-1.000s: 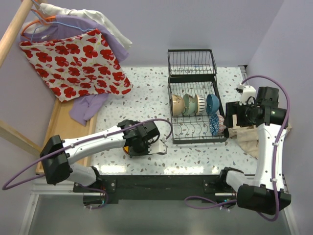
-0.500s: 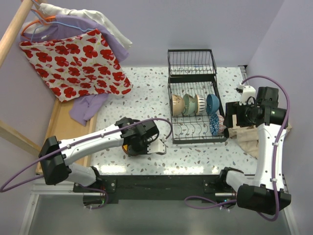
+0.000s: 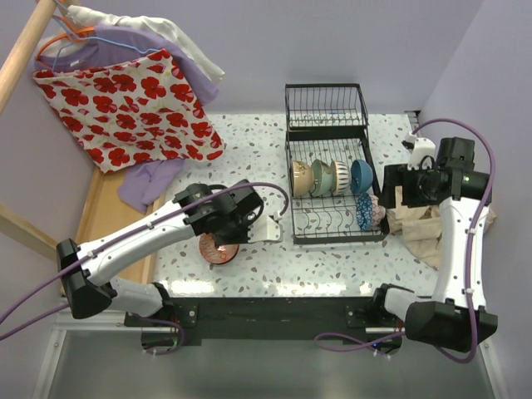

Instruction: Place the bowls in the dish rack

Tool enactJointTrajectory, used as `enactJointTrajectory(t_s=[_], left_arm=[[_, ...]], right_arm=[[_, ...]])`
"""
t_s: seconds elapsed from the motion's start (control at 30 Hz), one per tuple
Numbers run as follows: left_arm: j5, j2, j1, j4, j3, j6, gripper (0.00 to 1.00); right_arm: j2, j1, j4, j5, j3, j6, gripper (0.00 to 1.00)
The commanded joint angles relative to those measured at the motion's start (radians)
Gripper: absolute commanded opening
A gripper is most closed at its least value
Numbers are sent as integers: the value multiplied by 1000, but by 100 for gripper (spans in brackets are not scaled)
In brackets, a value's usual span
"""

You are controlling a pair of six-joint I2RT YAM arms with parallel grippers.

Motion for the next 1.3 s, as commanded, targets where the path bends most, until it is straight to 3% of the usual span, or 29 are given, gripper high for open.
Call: enactJointTrajectory(t_s=[0.0, 0.27, 0.43, 0.47, 0.5, 0.57, 0.6, 0.63, 0.73, 0.9, 1.1, 1.27], left_arm=[[14, 46, 20, 44, 149, 14, 0], [224, 180, 20, 168, 362, -98, 0], [542, 316, 20, 355, 464, -216, 0], [586, 319, 20, 408, 442, -235, 0], [650, 297, 20, 573, 403, -296, 0], [700, 254, 20, 793, 214, -374, 0], [734, 216, 20, 1004, 151, -449, 0], [737, 201, 18, 1109, 37, -497, 0], [728, 198, 20, 1488, -116, -708, 0], [716, 278, 18, 2073, -269, -1009, 0], [562, 439, 20, 2381, -267, -1273, 0], [391, 542, 18, 2334, -189, -1414, 0]], right_arm=[[11, -5, 8, -57, 45, 21, 85], [45, -5, 16, -25, 65, 52, 85], [56, -5, 43, 62, 101, 95, 86], [50, -5, 72, 76, 101, 106, 86], [42, -6, 89, 88, 101, 123, 86], [25, -5, 126, 114, 105, 144, 86], [25, -6, 132, 125, 111, 149, 87], [36, -5, 129, 152, 131, 152, 87], [66, -6, 93, 194, 163, 146, 87], [88, -6, 80, 242, 148, 138, 87], [93, -6, 86, 268, 102, 144, 86], [99, -8, 75, 291, 105, 127, 86]])
